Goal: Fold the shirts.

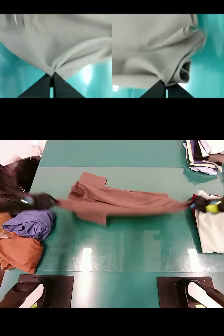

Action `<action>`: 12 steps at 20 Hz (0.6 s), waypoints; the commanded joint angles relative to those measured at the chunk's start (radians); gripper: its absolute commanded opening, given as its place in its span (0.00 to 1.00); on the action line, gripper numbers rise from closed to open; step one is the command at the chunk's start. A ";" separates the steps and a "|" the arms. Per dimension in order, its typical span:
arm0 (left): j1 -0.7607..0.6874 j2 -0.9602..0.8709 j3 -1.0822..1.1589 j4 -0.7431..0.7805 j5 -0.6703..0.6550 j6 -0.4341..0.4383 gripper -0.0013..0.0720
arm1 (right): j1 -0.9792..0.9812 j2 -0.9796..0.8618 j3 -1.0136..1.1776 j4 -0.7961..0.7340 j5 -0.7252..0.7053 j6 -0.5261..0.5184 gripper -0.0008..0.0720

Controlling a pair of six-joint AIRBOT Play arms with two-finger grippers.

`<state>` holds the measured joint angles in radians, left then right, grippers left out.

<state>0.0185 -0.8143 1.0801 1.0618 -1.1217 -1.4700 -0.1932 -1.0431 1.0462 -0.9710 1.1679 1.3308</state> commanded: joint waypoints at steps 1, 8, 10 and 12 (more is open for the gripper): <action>0.001 0.120 0.332 0.089 -0.084 -0.024 0.05 | -0.033 0.194 0.206 0.000 0.013 -0.008 0.04; 0.001 0.133 0.853 0.081 -0.049 -0.113 0.05 | -0.179 0.365 0.565 -0.001 0.101 -0.008 0.04; 0.001 0.127 0.891 0.087 0.000 -0.116 0.05 | -0.230 0.335 0.647 0.000 0.162 -0.007 0.04; 0.001 0.097 0.890 0.114 -0.030 -0.116 0.05 | -0.242 0.275 0.725 0.002 0.234 0.017 0.04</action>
<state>0.0185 -0.6941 1.9118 1.1446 -1.1557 -1.5742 -0.3950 -0.7288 1.6566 -0.9649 1.3075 1.3243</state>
